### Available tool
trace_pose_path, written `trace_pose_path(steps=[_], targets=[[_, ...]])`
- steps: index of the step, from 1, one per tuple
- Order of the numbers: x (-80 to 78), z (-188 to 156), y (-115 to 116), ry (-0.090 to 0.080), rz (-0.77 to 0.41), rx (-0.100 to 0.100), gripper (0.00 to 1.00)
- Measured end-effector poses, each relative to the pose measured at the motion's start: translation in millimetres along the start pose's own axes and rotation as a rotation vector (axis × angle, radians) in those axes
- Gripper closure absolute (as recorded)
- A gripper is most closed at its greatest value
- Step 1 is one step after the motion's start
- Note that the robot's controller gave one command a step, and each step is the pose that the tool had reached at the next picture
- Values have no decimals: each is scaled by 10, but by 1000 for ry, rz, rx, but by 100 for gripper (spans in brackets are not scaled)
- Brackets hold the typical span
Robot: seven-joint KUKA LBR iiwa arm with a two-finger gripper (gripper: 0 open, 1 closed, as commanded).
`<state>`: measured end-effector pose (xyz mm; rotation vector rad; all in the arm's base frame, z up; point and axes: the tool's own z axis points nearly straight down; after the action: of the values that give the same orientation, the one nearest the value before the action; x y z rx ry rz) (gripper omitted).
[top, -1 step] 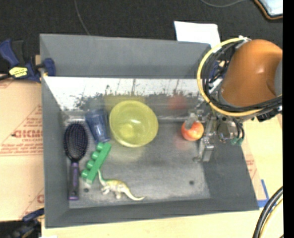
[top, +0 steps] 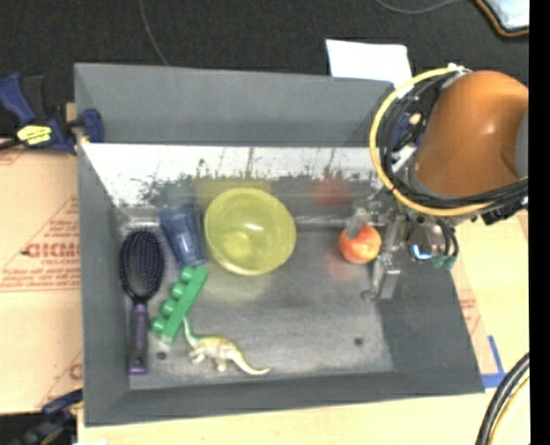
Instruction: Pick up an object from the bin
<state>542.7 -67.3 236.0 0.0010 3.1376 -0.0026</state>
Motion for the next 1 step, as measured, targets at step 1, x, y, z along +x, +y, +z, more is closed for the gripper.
trace_pose_path(steps=[1], targets=[[-470, 1388, 537, -5, -187, 2, 0]])
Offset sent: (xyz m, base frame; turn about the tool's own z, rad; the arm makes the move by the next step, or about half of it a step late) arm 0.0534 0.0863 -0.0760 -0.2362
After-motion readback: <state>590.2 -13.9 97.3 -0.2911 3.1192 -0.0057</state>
